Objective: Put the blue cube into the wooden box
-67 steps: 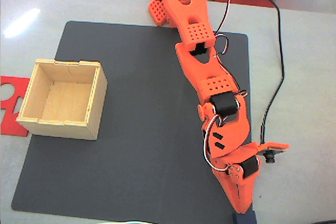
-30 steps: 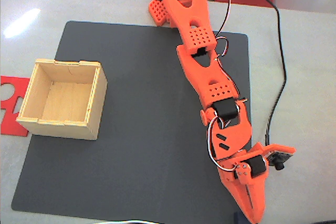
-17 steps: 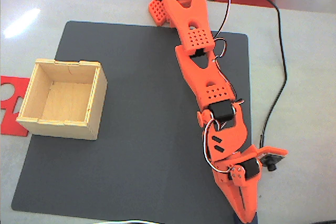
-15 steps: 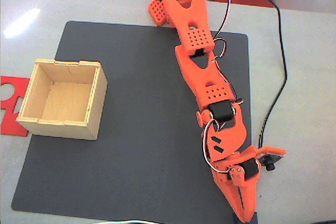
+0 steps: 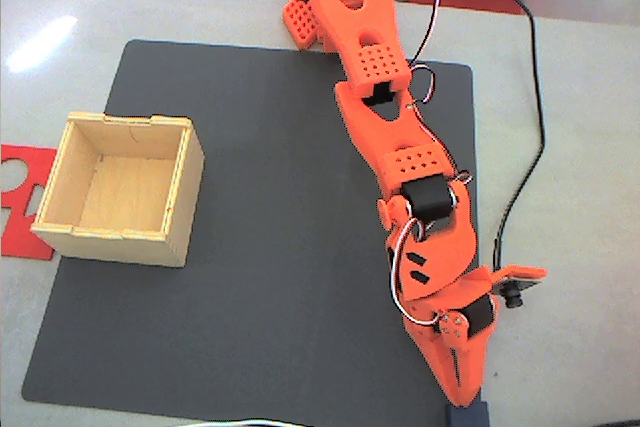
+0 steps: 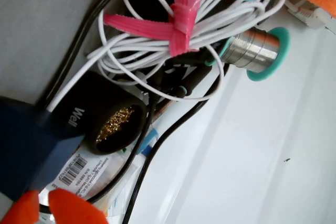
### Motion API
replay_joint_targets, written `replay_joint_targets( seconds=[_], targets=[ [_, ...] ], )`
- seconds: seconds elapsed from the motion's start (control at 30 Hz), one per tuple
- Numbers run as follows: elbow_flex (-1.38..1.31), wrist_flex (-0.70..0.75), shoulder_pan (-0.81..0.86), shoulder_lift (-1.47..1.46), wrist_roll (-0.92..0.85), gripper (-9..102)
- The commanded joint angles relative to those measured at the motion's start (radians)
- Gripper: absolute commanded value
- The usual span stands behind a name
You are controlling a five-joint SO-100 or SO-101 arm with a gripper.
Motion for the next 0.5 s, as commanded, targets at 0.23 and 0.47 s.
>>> replay_joint_targets(
  seconds=[0.23,0.47],
  targets=[
    [-0.014,0.060,0.005,0.043,-0.061,0],
    [-0.014,0.347,-0.002,0.094,-0.227,0]
  ],
)
